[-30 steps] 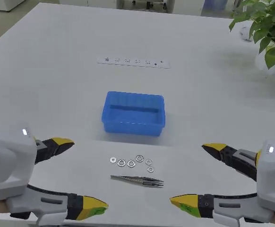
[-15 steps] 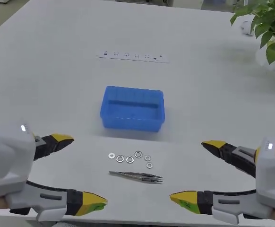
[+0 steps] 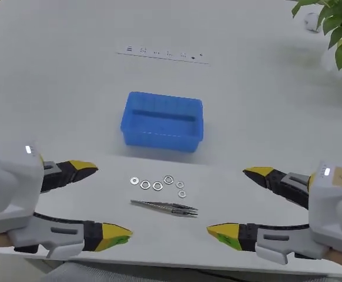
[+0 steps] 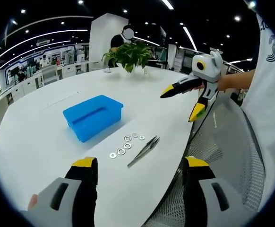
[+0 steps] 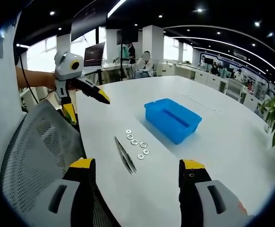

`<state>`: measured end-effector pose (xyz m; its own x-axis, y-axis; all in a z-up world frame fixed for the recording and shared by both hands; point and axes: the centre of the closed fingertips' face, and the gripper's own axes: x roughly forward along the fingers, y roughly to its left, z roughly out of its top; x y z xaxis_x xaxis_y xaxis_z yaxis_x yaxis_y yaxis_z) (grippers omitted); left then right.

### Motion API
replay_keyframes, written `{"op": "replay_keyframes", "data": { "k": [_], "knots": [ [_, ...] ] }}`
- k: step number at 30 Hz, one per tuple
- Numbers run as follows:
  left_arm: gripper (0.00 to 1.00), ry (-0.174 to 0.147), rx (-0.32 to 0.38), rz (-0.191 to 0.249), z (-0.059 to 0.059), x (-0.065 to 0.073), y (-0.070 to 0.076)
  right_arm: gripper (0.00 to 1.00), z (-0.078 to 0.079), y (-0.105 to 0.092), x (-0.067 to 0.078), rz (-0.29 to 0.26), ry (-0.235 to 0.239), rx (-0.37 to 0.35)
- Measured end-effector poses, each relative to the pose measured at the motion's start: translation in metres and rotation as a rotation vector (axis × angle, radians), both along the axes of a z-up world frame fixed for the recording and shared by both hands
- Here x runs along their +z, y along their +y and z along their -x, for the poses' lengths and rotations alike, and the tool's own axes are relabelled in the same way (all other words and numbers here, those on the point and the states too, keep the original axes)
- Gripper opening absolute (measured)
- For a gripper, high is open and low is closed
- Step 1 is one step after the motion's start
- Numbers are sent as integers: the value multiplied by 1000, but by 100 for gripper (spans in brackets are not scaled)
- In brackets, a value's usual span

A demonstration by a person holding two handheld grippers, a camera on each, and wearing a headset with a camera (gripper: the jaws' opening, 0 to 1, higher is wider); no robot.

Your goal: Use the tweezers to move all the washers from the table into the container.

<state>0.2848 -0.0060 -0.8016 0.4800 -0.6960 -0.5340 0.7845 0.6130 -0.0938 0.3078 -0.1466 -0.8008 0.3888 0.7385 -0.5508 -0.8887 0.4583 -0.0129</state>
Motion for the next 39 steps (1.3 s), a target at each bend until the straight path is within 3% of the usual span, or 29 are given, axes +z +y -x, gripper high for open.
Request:
{"op": "replay_keyframes", "data": {
  "k": [1,3,5,7,9,15,21,31,39],
  "knots": [
    [76,2,0,-3,-2,-1,-1,71,-1,3,-2,4,5,12],
    [75,4,-30,-90,-3,-9,4,68,-1,9,-8,26,16,41],
    [71,-2,-26,-88,-7,-11,2,63,-1,13,-11,33,26,55],
    [65,32,-30,-56,-7,-14,-1,59,1,23,-20,57,54,100],
    [61,52,-45,-57,-8,-23,-3,54,0,32,-28,78,60,134],
    [54,129,-113,-151,-10,-54,-4,43,0,55,-52,130,99,219],
    [49,143,-161,-170,-20,-69,-15,32,-2,70,-69,189,115,293],
    [35,160,-250,-185,-20,-79,-28,27,0,72,-85,267,121,378],
    [23,139,-335,-228,-20,-80,-31,22,-3,72,-88,303,104,401]
  ]
}}
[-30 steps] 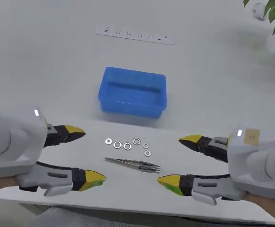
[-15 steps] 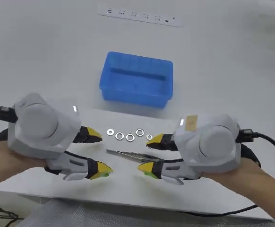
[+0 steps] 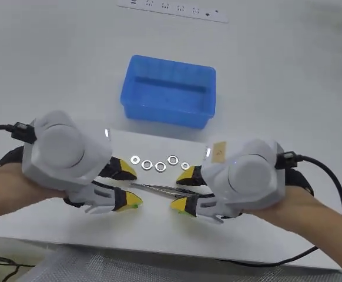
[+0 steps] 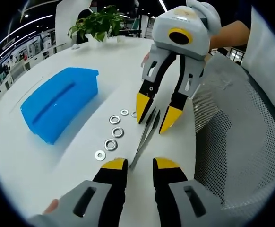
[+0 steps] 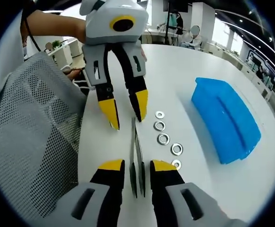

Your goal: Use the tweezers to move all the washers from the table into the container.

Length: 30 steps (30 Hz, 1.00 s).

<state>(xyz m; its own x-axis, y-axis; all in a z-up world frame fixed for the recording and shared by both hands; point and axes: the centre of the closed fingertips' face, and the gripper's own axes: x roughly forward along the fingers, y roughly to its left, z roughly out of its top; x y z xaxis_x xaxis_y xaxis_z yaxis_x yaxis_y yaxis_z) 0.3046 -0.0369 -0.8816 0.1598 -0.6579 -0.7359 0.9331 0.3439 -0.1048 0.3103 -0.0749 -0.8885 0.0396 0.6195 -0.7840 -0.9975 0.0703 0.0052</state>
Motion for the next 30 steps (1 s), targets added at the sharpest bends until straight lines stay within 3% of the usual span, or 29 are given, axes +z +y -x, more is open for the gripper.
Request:
{"op": "replay_keyframes", "data": {
  "k": [11,18,24,30],
  "knots": [
    [7,-52,-79,-47,-4,-2,-3,14,1,0,-1,28,-42,48],
    [6,-68,-135,-49,2,-2,-4,10,4,0,0,29,-57,79],
    [6,-62,-168,-71,5,-2,-4,7,7,2,0,18,-73,109],
    [5,-81,-198,-93,8,7,-1,7,10,5,3,-13,-103,116]
  ]
}}
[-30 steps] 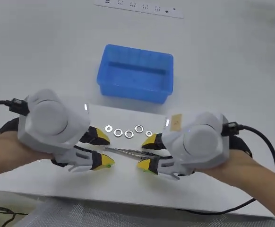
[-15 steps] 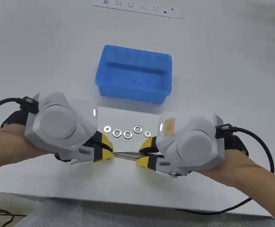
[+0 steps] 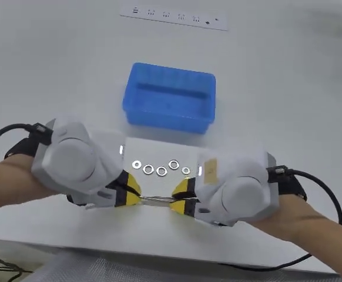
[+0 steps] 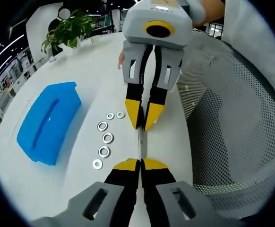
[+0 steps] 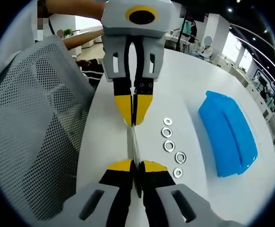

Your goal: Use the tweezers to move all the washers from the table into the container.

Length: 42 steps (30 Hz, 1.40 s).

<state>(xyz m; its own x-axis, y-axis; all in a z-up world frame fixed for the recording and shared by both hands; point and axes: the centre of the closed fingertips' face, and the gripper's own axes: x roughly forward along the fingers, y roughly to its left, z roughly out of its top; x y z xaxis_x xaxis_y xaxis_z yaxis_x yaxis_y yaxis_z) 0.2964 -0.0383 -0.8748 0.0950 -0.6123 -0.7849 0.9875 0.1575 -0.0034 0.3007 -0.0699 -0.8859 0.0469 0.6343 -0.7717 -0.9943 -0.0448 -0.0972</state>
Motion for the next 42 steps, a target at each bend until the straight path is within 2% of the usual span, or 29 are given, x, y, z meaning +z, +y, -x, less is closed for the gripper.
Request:
{"op": "replay_keyframes", "data": {
  "k": [4,8,9,13,18,19,20,23,25,27,29,30,31,32,33,34,35,37,38,39,40,42],
  "knots": [
    [5,-10,8,7,-3,12,2,7,-2,2,6,-49,-7,-28],
    [5,-34,1,22,-7,28,0,7,-6,3,12,-94,-23,-59],
    [5,-49,4,34,-9,35,-2,7,-8,2,14,-108,-35,-66],
    [5,-60,10,85,-12,55,-13,8,-12,-1,22,-173,-43,-111],
    [4,-79,11,143,-15,71,-32,8,-13,-7,28,-224,-37,-148],
    [4,-64,21,205,-14,79,-43,8,-13,-8,27,-227,-28,-157],
    [4,-54,20,229,-13,82,-50,8,-14,-9,26,-231,-26,-172],
    [4,-75,-19,182,-10,76,-58,7,-12,-10,29,-261,-20,-182],
    [5,-73,-14,185,-10,74,-61,7,-12,-13,29,-266,-31,-182],
    [5,-67,5,183,-10,72,-58,7,-12,-14,28,-267,-25,-183],
    [5,-86,28,141,-14,66,-48,7,-11,-13,29,-272,-18,-183],
    [5,-105,46,98,-18,60,-37,7,-11,-12,29,-272,-23,-175],
    [6,-107,66,87,-21,58,-31,7,-11,-12,29,-271,-23,-173],
    [9,-84,88,76,-22,54,-24,7,-10,-12,29,-271,-21,-170],
    [12,-80,90,65,-22,51,-19,7,-10,-12,30,-272,-21,-167],
    [14,-92,88,49,-25,48,-15,7,-10,-11,30,-273,-20,-164],
    [17,-90,84,41,-24,46,-13,7,-10,-11,31,-273,-20,-159],
    [18,-62,46,11,-18,40,-11,7,-10,-11,33,-276,-21,-151],
    [18,-73,23,-4,-18,37,-11,7,-11,-10,34,-280,-19,-152],
    [19,-84,2,-41,-19,32,-8,7,-11,-10,35,-280,-21,-150],
    [19,-79,-8,-66,-19,28,-5,7,-11,-10,35,-279,-19,-144],
    [18,-82,-8,-65,-22,25,-7,7,-10,-10,35,-279,-21,-137]
  ]
}}
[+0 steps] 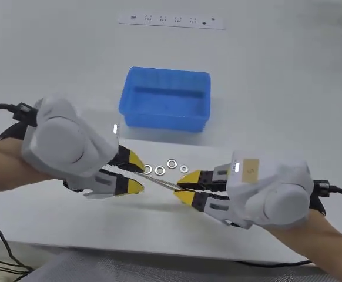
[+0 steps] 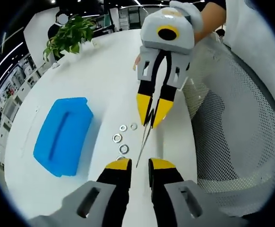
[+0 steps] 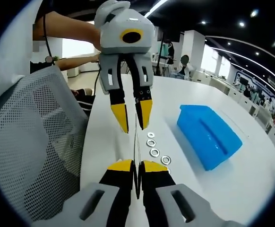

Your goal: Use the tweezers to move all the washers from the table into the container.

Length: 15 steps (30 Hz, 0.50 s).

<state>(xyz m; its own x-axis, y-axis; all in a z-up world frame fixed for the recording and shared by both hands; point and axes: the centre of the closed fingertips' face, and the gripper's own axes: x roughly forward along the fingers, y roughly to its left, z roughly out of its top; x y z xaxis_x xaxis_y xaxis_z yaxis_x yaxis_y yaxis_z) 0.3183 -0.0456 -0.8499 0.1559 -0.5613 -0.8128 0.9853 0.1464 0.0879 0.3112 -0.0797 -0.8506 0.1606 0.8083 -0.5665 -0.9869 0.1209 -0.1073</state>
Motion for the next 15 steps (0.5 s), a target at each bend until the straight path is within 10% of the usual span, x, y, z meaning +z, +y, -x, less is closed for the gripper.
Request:
{"op": "replay_keyframes", "data": {
  "k": [11,15],
  "knots": [
    [5,-8,-53,99,6,20,-14,7,0,-5,4,-6,-4,7],
    [5,-28,-39,196,8,37,-23,7,3,-3,6,-17,1,12]
  ]
}}
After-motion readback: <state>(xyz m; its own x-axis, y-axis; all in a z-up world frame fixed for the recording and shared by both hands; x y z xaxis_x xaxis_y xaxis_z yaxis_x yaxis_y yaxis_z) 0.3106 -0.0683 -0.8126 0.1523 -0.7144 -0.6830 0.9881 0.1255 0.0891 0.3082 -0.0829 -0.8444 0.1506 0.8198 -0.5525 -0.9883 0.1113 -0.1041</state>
